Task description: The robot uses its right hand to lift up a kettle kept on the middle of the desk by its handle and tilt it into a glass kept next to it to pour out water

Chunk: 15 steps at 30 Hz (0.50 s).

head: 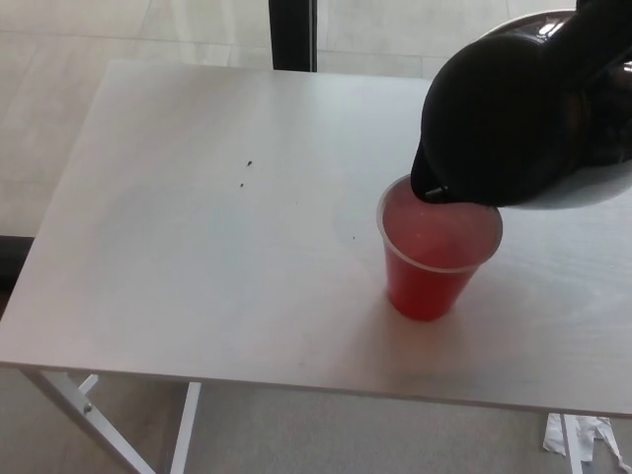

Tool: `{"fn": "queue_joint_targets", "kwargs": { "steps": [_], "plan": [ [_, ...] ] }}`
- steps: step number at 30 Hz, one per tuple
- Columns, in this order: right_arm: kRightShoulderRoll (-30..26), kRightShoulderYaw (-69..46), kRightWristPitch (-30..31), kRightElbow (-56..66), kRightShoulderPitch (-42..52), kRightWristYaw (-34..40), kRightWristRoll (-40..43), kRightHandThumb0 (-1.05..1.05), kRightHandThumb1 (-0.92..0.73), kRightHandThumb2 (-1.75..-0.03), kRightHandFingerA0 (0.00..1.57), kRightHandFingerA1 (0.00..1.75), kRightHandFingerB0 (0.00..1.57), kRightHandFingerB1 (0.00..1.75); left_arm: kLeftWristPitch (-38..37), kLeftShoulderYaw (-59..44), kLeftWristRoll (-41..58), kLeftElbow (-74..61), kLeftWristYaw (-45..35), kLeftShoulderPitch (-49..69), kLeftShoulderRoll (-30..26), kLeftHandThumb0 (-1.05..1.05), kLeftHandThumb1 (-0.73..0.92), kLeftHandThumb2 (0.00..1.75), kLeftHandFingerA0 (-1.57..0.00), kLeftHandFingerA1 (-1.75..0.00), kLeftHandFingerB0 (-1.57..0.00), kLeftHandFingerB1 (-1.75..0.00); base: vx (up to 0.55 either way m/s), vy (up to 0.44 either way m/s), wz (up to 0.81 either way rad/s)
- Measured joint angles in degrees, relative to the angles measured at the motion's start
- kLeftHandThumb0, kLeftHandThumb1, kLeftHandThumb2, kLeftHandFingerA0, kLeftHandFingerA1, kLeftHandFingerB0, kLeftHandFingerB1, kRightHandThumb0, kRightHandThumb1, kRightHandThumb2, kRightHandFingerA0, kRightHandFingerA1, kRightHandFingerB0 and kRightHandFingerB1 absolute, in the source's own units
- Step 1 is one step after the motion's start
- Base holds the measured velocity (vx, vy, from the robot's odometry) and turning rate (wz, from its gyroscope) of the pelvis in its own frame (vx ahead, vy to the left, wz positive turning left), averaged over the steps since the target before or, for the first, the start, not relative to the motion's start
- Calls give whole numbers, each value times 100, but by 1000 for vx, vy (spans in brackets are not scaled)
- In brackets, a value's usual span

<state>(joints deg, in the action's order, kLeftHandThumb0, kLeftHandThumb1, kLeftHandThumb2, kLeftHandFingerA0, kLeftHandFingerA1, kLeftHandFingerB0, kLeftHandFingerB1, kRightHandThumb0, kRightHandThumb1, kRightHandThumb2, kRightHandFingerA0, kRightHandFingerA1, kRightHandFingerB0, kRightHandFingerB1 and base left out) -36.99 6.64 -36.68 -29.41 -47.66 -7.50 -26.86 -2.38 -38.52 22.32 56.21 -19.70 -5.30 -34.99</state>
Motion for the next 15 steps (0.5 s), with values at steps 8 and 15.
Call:
{"fn": "queue_joint_targets", "kwargs": {
  "steps": [8, 15],
  "plan": [
    [-38, 330, -208, -24, -318, 114, -292, -14, -69, -84, 69, 175, 57, 175, 0, 0, 10, -2, 15, -27, -14, -105, 73, 87, -126, -95, -91, -128, 0, 0, 0],
    [-41, 579, -549, -5, -590, 250, -540, -4, -59, -90, 82, 156, 75, 148, 1, 2, 33, -1, 10, -71, -20, -105, 57, 125, -131, -91, -91, -129, 0, 0, 0]
  ]
}}
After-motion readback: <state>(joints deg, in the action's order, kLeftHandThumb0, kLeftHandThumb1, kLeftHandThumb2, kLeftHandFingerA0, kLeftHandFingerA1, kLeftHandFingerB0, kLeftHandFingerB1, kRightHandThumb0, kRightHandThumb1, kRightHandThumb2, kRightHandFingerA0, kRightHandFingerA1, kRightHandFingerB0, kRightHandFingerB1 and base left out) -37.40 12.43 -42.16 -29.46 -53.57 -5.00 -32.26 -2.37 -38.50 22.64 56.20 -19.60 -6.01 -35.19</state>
